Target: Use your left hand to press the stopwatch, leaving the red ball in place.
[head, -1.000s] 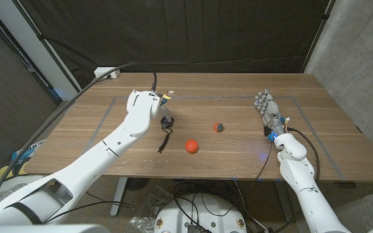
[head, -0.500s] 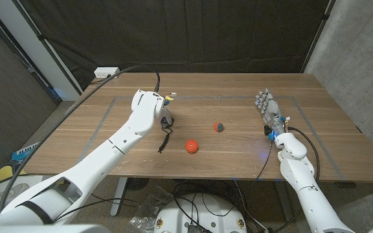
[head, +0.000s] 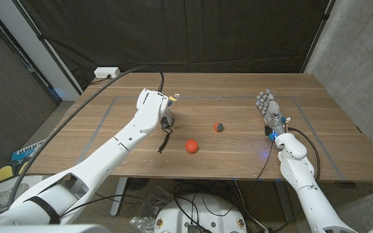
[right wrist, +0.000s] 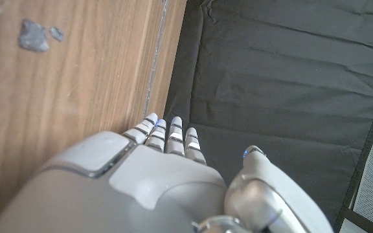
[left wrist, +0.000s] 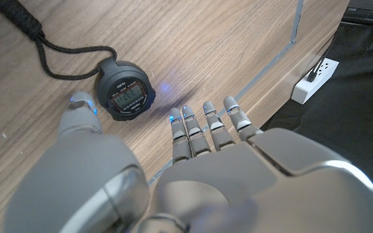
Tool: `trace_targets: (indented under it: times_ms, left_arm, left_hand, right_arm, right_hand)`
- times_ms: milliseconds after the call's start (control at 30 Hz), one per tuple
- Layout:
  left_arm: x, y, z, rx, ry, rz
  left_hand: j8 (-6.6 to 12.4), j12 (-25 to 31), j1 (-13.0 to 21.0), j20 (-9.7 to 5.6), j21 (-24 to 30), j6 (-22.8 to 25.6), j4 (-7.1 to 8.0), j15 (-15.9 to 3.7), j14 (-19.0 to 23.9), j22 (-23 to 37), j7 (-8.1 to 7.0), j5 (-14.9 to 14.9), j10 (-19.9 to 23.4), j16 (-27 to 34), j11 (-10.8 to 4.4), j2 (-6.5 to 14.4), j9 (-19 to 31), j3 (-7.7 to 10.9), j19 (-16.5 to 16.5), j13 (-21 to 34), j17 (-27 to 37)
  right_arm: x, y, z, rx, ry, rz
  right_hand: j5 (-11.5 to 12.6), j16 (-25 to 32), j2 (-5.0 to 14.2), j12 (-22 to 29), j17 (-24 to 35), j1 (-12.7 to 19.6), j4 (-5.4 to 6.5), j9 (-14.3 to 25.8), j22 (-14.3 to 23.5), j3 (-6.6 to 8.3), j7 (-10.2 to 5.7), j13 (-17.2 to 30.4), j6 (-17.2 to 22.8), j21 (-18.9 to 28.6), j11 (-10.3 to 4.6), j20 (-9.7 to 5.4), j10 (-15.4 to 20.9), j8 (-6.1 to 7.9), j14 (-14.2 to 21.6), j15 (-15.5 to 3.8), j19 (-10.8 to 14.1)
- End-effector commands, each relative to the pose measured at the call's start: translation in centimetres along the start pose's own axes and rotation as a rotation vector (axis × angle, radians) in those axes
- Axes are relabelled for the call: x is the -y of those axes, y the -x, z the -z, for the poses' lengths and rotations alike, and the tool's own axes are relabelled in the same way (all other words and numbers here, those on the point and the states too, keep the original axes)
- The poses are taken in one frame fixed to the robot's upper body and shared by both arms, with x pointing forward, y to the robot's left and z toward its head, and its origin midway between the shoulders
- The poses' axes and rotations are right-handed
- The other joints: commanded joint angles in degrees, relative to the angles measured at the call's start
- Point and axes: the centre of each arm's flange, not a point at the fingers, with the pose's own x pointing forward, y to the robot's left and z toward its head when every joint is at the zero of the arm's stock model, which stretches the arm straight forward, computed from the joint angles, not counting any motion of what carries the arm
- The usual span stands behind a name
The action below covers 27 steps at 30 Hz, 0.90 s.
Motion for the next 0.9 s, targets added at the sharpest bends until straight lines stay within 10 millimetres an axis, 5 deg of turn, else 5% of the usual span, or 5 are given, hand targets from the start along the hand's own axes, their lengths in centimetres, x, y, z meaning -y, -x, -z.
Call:
trace_targets:
  times_ms: [33,900]
  left_arm:
    - [-0.1,-0.3,-0.7,-0.024,-0.032,0.032]
    - [-0.4,-0.8,-1.8,-0.030,-0.069,0.078]
  left_hand:
    - [0.05,1.13,0.14,0.18,-0.13,0.65,0.05,-2.89,0.86,0.12,0.75,0.49,1.86,-0.19,-0.09,-0.23,0.13,-0.68,0.72,0.33,0.19]
    - [0.50,2.65,0.91,-0.03,-0.47,4.32,0.77,-3.22,3.45,0.27,1.52,1.84,4.57,-0.20,-0.18,0.56,0.10,-3.09,1.72,1.00,0.63]
  right_arm:
    - [0.4,0.1,0.4,0.002,-0.012,0.011]
    - [1.1,0.7,0.3,0.014,-0.005,0.028]
  right_hand:
    - [0.47,-0.02,0.07,0.28,-0.07,-0.33,0.39,0.23,0.10,0.13,-0.12,0.11,0.51,0.00,0.15,0.22,0.30,0.17,0.48,0.16,0.03]
    - [0.62,-0.07,0.03,0.25,-0.18,-0.36,0.40,0.23,0.09,0.14,-0.14,0.10,0.56,0.00,0.17,0.19,0.39,0.13,0.85,0.17,0.24]
